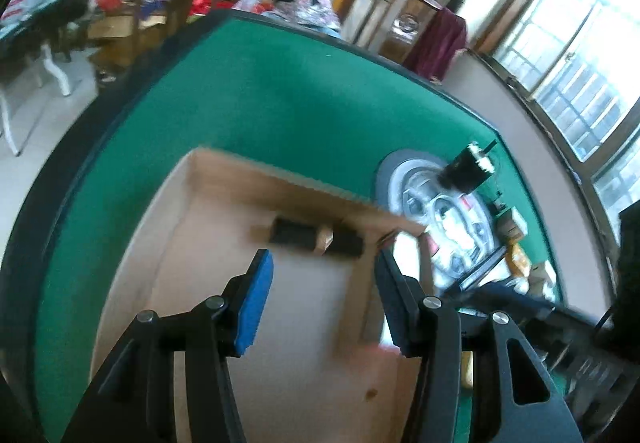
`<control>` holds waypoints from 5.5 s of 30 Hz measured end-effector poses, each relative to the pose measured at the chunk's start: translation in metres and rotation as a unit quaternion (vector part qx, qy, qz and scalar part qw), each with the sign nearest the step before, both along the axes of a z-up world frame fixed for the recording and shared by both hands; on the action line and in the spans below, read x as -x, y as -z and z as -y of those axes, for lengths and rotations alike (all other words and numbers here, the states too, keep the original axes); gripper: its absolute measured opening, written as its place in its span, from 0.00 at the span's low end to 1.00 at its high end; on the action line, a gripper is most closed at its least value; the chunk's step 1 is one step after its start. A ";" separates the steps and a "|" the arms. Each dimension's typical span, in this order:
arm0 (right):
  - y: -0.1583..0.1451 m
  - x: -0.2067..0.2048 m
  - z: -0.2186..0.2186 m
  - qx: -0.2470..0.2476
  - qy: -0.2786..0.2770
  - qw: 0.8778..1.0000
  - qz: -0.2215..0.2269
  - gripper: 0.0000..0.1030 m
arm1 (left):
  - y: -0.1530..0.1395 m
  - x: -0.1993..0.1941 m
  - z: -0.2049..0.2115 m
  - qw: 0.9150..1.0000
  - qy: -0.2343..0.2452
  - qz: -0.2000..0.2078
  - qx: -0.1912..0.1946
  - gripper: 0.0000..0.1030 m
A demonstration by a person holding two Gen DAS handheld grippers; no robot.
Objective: Organize objects
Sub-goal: 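Release the black item and white box into the cardboard box with both tools, then grasp the cartoon keychain card with the left tool, then lift the keychain card with the left tool while the right tool grasps the white pill bottle, then carry the keychain card and pill bottle into the cardboard box and release both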
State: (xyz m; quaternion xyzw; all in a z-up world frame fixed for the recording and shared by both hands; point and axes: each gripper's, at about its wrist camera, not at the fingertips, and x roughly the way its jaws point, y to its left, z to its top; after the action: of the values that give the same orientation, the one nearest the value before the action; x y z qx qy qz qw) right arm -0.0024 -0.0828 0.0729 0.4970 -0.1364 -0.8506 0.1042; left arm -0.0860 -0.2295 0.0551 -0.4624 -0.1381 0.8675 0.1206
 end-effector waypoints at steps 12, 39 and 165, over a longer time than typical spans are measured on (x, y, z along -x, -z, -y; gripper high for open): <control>0.001 -0.050 -0.058 0.044 0.033 0.998 -0.012 0.40 | 0.026 -0.082 0.002 0.997 -0.081 0.003 0.001 0.45; 0.020 -0.128 -0.237 -0.014 0.239 0.962 -0.133 0.89 | 0.009 -0.110 -0.171 0.994 -0.003 -0.022 0.107 0.67; -0.026 -0.060 -0.012 0.108 -0.080 0.991 -0.016 0.31 | -0.035 -0.087 -0.001 0.995 0.003 -0.071 0.077 0.41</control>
State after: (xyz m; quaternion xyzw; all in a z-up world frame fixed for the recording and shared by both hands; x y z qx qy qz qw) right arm 0.0579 -0.0710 0.0993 0.4788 -0.1850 -0.8276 0.2272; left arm 0.0014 -0.2288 0.0898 -0.4078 -0.0611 0.9059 0.0965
